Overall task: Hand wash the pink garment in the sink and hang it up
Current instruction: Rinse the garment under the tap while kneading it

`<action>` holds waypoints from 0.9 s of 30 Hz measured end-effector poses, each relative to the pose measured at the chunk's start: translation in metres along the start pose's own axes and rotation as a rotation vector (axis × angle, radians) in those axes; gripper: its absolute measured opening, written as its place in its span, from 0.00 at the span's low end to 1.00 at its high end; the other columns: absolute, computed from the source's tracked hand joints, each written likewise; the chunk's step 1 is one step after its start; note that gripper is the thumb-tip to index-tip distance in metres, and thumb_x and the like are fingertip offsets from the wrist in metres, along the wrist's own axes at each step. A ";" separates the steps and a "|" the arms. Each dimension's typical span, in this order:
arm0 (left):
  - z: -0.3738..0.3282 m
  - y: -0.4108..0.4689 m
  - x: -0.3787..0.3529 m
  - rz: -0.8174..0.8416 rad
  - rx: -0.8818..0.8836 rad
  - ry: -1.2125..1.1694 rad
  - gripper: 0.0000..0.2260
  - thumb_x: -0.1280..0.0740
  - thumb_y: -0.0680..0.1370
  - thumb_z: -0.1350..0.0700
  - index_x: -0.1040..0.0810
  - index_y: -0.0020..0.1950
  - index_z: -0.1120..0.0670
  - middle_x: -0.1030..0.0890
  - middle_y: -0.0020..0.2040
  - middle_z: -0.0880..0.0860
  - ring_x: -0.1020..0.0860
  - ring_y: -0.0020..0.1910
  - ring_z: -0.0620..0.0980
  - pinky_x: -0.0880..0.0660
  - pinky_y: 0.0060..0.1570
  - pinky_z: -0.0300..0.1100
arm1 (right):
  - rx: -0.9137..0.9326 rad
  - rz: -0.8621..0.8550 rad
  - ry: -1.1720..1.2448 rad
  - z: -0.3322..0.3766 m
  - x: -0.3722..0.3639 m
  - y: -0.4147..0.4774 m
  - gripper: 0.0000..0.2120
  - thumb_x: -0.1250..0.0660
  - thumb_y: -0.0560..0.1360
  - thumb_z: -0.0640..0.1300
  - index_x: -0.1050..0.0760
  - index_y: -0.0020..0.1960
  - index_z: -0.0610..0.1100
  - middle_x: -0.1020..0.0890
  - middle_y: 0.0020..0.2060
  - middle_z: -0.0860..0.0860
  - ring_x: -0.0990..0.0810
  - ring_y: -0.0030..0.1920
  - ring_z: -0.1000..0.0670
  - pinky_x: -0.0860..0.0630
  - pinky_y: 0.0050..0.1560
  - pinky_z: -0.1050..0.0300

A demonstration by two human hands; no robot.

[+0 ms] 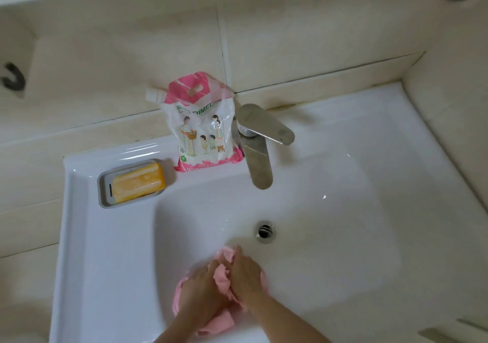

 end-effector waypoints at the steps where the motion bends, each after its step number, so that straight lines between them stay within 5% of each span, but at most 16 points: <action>1: 0.000 -0.003 0.003 -0.035 0.007 -0.013 0.23 0.36 0.62 0.37 0.21 0.53 0.46 0.17 0.39 0.45 0.18 0.36 0.42 0.22 0.34 0.37 | -0.029 0.052 0.082 -0.003 0.001 -0.001 0.17 0.45 0.80 0.56 0.35 0.64 0.48 0.20 0.55 0.46 0.21 0.55 0.43 0.30 0.49 0.55; 4: 0.003 -0.012 0.013 0.014 0.149 -0.043 0.31 0.45 0.63 0.37 0.29 0.65 0.44 0.20 0.56 0.44 0.21 0.56 0.44 0.27 0.57 0.42 | -0.089 0.143 0.354 -0.010 0.008 -0.008 0.31 0.42 0.69 0.73 0.32 0.63 0.53 0.22 0.57 0.50 0.23 0.58 0.45 0.29 0.57 0.54; 6: 0.001 -0.017 0.014 0.040 0.167 -0.028 0.36 0.48 0.64 0.37 0.39 0.73 0.43 0.27 0.66 0.44 0.29 0.66 0.46 0.36 0.67 0.45 | -0.089 0.038 0.287 -0.024 0.028 -0.014 0.28 0.40 0.70 0.71 0.26 0.60 0.53 0.22 0.56 0.51 0.23 0.58 0.47 0.29 0.59 0.54; 11: 0.003 -0.022 0.019 0.124 0.180 -0.104 0.37 0.38 0.65 0.39 0.40 0.74 0.45 0.27 0.67 0.47 0.29 0.66 0.49 0.33 0.63 0.45 | -0.153 -0.247 0.278 -0.066 0.113 -0.017 0.09 0.37 0.77 0.42 0.20 0.53 0.46 0.17 0.53 0.46 0.20 0.54 0.45 0.27 0.52 0.57; 14: 0.010 -0.022 0.015 0.144 0.219 -0.146 0.39 0.36 0.60 0.39 0.35 0.72 0.45 0.24 0.63 0.49 0.25 0.62 0.50 0.29 0.59 0.45 | -0.198 -0.333 0.417 -0.073 0.162 -0.021 0.11 0.38 0.75 0.38 0.23 0.42 0.52 0.17 0.49 0.44 0.17 0.47 0.42 0.22 0.52 0.49; 17: 0.009 -0.027 0.018 0.123 0.260 -0.158 0.37 0.36 0.61 0.39 0.34 0.70 0.45 0.24 0.62 0.48 0.25 0.62 0.49 0.30 0.60 0.50 | -0.050 -0.445 0.706 -0.034 0.223 -0.039 0.11 0.39 0.76 0.36 0.21 0.46 0.47 0.17 0.46 0.44 0.19 0.40 0.47 0.22 0.43 0.56; 23: 0.004 -0.034 0.024 0.120 0.295 -0.144 0.38 0.33 0.68 0.41 0.42 0.74 0.50 0.30 0.68 0.51 0.31 0.68 0.50 0.38 0.66 0.52 | 0.127 -0.242 0.789 0.067 0.300 -0.049 0.06 0.36 0.74 0.33 0.21 0.46 0.40 0.18 0.39 0.45 0.20 0.36 0.51 0.25 0.40 0.62; 27: 0.004 -0.036 0.026 0.102 0.302 -0.145 0.38 0.33 0.69 0.42 0.43 0.75 0.51 0.30 0.69 0.51 0.32 0.69 0.51 0.38 0.67 0.50 | 0.230 -0.136 0.854 0.078 0.306 -0.052 0.13 0.41 0.73 0.31 0.20 0.50 0.41 0.16 0.46 0.47 0.19 0.44 0.52 0.25 0.40 0.63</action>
Point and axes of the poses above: each hand's wrist, its own y-axis towards the middle knuckle, its own x-axis out of the back of the hand, z = x × y, the point moved 7 cm from there along y, towards the middle knuckle
